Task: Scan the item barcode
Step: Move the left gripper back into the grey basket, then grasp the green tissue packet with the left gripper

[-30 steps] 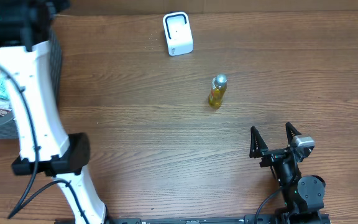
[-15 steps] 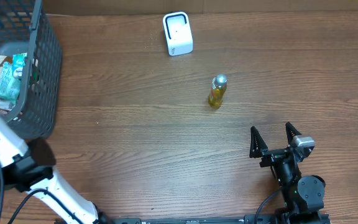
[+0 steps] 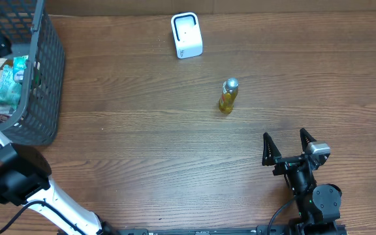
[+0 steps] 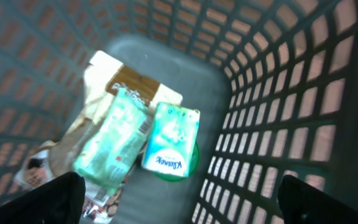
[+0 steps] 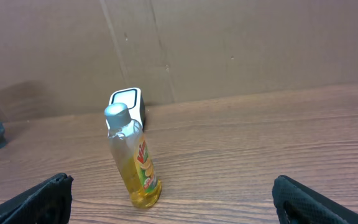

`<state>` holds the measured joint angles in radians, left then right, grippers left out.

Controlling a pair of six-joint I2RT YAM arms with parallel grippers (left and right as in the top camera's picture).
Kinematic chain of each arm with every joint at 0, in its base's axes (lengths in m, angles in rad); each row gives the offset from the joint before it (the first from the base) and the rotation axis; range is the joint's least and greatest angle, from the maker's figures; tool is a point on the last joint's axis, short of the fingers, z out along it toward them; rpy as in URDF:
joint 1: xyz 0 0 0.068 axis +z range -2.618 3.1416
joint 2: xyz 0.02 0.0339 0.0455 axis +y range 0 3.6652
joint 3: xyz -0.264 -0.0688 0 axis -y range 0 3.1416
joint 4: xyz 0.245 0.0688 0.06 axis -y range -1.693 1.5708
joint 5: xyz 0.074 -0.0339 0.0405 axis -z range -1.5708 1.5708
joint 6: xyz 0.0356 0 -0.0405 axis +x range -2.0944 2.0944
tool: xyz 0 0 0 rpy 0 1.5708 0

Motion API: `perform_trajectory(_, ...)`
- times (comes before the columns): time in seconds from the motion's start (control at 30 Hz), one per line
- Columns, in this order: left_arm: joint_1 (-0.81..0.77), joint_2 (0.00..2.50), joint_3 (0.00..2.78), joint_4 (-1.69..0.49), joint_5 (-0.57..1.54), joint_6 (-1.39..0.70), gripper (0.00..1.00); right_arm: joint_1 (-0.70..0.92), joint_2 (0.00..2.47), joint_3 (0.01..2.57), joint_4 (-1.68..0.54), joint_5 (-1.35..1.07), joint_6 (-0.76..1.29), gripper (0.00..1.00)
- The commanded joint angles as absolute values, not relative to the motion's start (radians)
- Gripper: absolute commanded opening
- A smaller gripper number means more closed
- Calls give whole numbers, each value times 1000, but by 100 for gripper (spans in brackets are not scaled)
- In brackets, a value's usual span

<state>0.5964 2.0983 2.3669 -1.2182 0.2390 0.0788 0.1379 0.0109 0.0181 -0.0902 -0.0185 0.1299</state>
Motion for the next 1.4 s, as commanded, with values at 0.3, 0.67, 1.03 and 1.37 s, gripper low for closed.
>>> perform_trajectory(0.3, 595, 2106, 2049, -966, 308, 162, 100, 134, 3, 8, -84, -12, 122, 100)
perform_trajectory(0.67, 592, 2106, 1886, -786, 309, 161, 99, 134, 3, 8, -84, -12, 122, 100)
perform_trajectory(1.03, 584, 2106, 1787, -671, 346, 162, 99, 134, 3, 8, -84, -12, 122, 100)
perform_trajectory(1.37, 567, 2155, 1786, -662, 344, 162, 100, 134, 3, 8, -84, -12, 122, 100)
